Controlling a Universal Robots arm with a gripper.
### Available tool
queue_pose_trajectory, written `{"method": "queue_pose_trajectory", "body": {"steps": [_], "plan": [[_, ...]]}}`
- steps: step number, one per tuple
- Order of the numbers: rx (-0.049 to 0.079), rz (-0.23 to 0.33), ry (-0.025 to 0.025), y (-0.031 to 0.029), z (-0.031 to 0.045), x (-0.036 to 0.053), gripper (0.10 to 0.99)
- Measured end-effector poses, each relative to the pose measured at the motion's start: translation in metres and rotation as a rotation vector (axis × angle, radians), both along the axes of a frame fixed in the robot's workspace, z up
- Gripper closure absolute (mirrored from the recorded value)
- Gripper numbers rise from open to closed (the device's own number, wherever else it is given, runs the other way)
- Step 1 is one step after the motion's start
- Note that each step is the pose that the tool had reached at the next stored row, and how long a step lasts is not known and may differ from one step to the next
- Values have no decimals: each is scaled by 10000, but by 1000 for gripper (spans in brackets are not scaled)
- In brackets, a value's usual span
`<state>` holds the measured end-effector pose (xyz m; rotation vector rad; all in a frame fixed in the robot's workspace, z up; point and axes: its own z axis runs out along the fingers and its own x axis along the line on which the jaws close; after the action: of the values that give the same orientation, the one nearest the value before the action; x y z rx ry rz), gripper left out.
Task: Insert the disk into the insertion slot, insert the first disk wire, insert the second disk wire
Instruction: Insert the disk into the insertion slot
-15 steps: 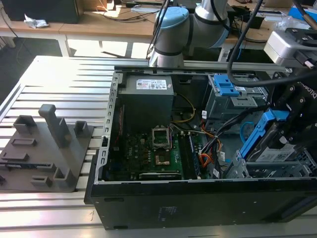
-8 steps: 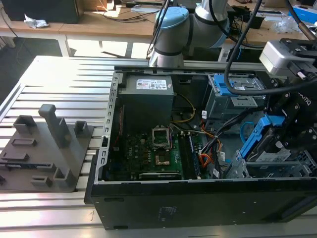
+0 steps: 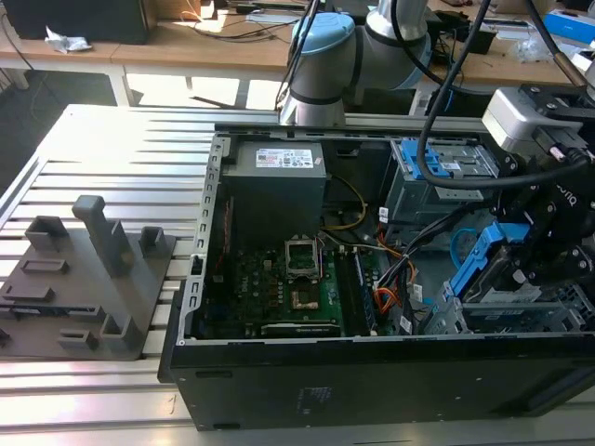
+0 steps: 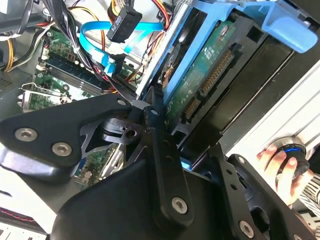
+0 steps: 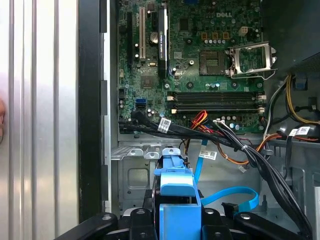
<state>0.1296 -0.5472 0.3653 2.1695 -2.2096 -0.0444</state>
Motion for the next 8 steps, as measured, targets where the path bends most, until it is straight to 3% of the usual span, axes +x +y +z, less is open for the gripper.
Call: {"method": "queue_pose_trajectory", "body": {"steps": [2, 3, 8], "plan": [[-1, 0, 0, 0, 0, 0, 718], [1, 0, 0, 0, -1, 0, 651], [0, 0, 0, 0, -1, 0, 667]]}}
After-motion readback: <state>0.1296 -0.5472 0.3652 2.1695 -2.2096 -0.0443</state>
